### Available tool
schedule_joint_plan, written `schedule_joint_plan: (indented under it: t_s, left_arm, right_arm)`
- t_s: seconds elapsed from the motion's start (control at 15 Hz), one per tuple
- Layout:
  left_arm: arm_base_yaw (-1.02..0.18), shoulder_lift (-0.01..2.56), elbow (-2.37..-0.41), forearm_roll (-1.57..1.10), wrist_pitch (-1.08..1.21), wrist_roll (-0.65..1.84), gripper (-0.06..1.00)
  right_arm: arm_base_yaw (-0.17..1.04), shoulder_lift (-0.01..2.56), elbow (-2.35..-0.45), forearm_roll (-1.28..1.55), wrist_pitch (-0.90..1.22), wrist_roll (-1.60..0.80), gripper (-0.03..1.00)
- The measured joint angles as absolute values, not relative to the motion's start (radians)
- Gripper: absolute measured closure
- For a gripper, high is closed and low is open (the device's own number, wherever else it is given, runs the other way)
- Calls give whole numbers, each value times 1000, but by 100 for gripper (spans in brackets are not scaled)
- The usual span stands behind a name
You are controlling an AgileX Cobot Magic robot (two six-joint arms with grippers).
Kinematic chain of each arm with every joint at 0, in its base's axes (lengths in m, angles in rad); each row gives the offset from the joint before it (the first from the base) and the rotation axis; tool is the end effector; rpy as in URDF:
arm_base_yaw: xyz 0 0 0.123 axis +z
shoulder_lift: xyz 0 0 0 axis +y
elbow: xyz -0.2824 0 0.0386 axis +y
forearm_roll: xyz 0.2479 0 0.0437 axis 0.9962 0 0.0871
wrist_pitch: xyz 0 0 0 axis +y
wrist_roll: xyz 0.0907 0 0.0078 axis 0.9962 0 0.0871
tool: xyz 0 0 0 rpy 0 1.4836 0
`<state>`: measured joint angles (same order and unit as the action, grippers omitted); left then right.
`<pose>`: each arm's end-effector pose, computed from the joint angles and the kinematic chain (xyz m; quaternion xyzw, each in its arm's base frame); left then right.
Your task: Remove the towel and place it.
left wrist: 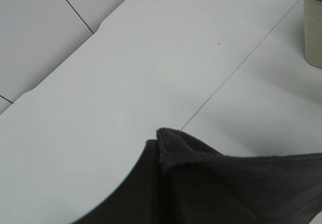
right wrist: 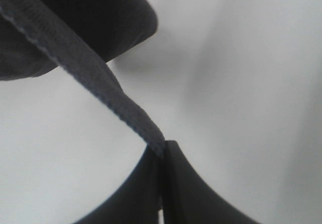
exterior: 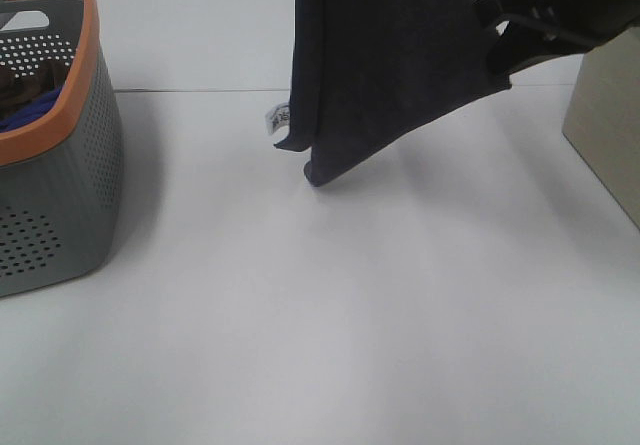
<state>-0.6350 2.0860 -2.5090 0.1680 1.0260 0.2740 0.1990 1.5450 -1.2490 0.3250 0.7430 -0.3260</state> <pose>0.3776 -0.2620 0.4473 0.3793 0.7730 -0.0075 0.5085 0.3241 0.0854 0.3047 -0.1665 0.9285 0.1212 0.3089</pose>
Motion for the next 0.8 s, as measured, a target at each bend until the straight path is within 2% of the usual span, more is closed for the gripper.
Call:
schedule_joint_plan:
  t_s: [0.2, 0.33, 0.6, 0.8]
  left_arm:
    - [-627, 2132, -2509, 177, 992, 265, 94]
    - [-608, 2172, -2509, 178, 919, 252, 94]
    - [-549, 2242, -2509, 181, 705, 171, 94]
    - [-501, 2298, -2509, 197, 526, 145, 94]
  right_arm:
    - [199, 1545, -1370, 91, 713, -290, 97]
    - [199, 1545, -1396, 9, 606, -284, 97]
    - [199, 1577, -1410, -71, 337, -282, 97]
    - [199, 1686, -1500, -88, 250, -293, 97]
